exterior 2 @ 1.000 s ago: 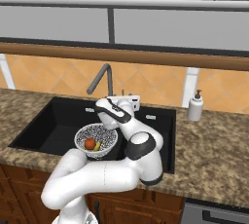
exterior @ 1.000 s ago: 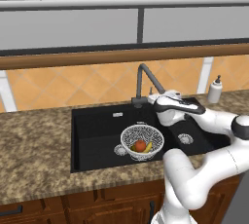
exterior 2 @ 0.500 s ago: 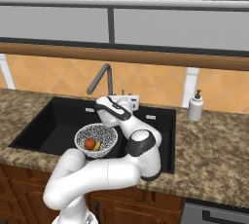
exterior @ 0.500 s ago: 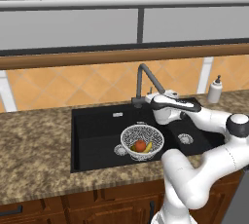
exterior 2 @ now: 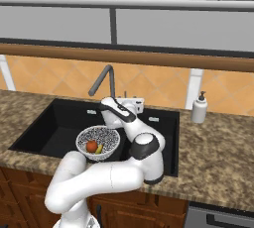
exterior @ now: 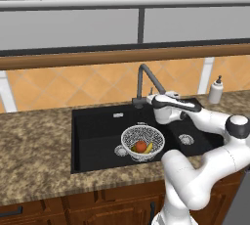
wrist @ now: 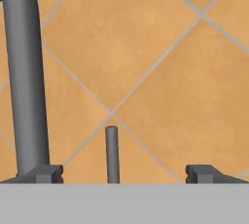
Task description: Put the colander in the sink, put the banana, kiwi, orange in the colander, and turn on the sink faucet and pour water over the colander.
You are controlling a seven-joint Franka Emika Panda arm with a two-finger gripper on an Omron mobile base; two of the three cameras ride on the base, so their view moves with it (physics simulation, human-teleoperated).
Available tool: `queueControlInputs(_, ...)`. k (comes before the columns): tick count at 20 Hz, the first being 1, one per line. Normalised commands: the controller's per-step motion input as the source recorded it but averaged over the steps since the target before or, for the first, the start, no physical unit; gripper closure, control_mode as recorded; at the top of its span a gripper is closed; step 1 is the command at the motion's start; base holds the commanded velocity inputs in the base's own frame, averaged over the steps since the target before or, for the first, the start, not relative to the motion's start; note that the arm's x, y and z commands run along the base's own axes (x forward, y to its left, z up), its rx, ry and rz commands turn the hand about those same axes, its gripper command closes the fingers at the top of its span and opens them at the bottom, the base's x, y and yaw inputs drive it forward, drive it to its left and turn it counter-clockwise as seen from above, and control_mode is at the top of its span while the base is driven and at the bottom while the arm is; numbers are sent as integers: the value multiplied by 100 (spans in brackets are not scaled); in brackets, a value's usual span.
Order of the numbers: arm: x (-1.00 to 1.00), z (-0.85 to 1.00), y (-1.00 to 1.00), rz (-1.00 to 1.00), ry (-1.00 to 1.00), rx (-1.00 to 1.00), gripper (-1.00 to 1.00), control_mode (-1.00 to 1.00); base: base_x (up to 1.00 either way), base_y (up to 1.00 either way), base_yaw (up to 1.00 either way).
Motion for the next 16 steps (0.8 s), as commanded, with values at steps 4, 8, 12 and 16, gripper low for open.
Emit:
queueControlInputs(4,16,-1,2,0,0,0,-100,-100,0,0,0)
queueControlInputs(8,14,0,7,0,0,0,-100,-100,0,0,0)
queueControlInputs(12,6,0,7,0,0,0,-100,-100,0,0,0)
queueControlInputs(16,1,-1,0,0,0,0,-100,-100,0,0,0)
